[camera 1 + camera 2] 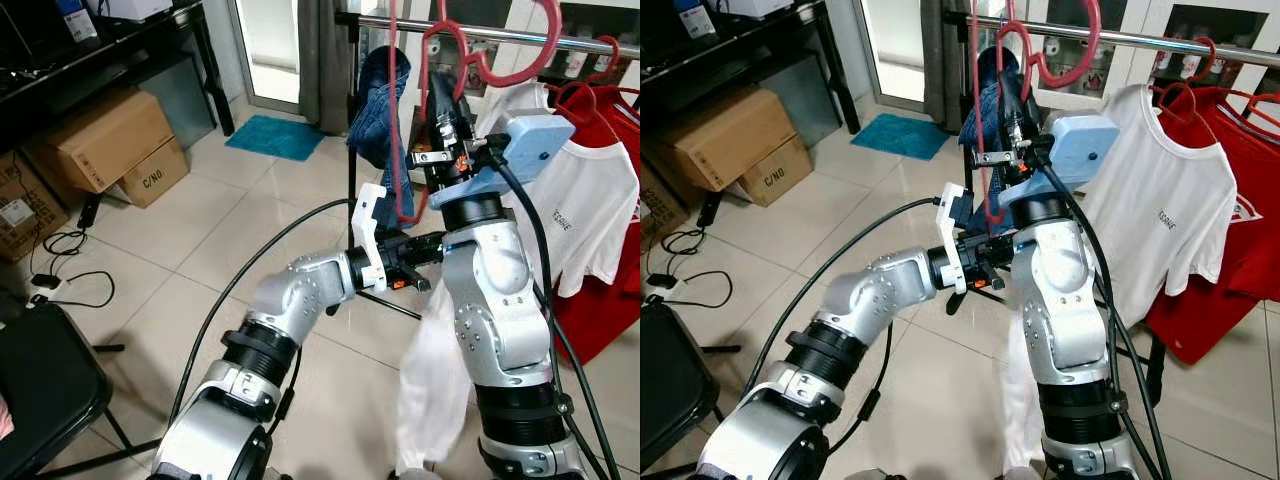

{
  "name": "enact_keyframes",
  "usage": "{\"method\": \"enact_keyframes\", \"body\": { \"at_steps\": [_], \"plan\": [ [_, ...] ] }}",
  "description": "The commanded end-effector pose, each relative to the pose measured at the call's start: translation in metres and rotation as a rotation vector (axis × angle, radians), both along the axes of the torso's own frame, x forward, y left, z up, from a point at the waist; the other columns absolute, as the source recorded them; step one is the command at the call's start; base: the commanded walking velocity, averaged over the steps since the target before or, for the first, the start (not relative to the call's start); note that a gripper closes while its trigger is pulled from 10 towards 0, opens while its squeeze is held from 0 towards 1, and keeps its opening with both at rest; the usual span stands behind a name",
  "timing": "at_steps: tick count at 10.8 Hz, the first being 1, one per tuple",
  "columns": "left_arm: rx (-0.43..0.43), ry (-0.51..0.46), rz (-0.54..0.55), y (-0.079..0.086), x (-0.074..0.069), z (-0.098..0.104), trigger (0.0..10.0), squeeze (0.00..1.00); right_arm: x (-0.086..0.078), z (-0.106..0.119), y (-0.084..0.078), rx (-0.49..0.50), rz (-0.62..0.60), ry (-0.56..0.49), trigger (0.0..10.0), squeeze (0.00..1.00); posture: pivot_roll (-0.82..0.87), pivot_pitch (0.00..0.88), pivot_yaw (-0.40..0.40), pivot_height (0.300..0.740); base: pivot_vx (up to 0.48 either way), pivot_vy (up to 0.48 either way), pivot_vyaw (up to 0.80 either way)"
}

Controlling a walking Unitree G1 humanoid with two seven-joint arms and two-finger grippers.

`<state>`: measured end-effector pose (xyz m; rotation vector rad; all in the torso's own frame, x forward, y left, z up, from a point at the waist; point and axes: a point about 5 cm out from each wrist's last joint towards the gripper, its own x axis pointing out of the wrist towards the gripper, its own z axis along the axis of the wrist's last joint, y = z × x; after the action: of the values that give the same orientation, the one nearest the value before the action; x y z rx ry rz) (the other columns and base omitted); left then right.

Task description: Hang hanger

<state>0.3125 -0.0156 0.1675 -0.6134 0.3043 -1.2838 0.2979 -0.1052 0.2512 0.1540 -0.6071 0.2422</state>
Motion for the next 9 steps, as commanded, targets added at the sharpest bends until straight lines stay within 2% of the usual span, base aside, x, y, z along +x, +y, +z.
{"method": "enact_keyframes", "body": {
  "at_steps": [1,2,3,4,5,7,8,9],
  "plan": [
    [-0.079,0.0,-0.024,-0.003,-0.004,0.017,0.0,0.0,0.001,-0.006,0.003,-0.041,-0.001,0.007,0.0,0.0,-0.13,0.038,0.089,0.74,0.0,0.0,0.0],
    [-0.089,-0.032,-0.105,-0.003,-0.016,0.023,0.0,0.0,0.002,-0.01,0.004,-0.058,-0.009,0.013,0.0,0.0,-0.13,0.04,0.091,0.74,0.0,0.0,0.0],
    [0.023,-0.109,-0.149,0.007,-0.026,0.013,0.0,0.0,0.006,-0.011,-0.005,-0.039,-0.061,0.026,0.0,0.0,-0.13,0.041,0.092,0.74,0.0,0.0,0.0],
    [0.084,-0.144,-0.179,0.016,-0.033,0.007,0.0,0.0,0.009,-0.011,-0.015,-0.021,-0.106,0.033,0.0,0.0,-0.13,0.041,0.092,0.74,0.0,0.0,0.0],
    [0.229,-0.209,-0.198,0.041,-0.046,-0.003,0.0,0.0,0.014,-0.016,-0.036,-0.005,-0.188,0.059,0.0,0.0,-0.13,0.04,0.097,0.74,0.0,0.0,0.0],
    [0.404,-0.296,-0.123,0.072,-0.049,-0.009,0.0,0.0,0.019,-0.029,-0.063,-0.048,-0.283,0.133,0.0,0.0,-0.12,0.037,0.098,0.74,0.0,0.0,0.0],
    [0.454,-0.326,-0.043,0.088,-0.047,-0.008,0.0,0.0,0.022,-0.048,-0.069,-0.103,-0.24,0.261,0.0,0.0,-0.12,0.035,0.099,0.74,0.0,0.0,0.0],
    [0.478,-0.332,0.046,0.1,-0.046,-0.007,0.0,0.0,0.019,-0.07,-0.073,-0.161,-0.22,0.4,1.0,0.0,-0.12,0.033,0.102,0.74,0.0,0.0,0.0]
  ]
}}
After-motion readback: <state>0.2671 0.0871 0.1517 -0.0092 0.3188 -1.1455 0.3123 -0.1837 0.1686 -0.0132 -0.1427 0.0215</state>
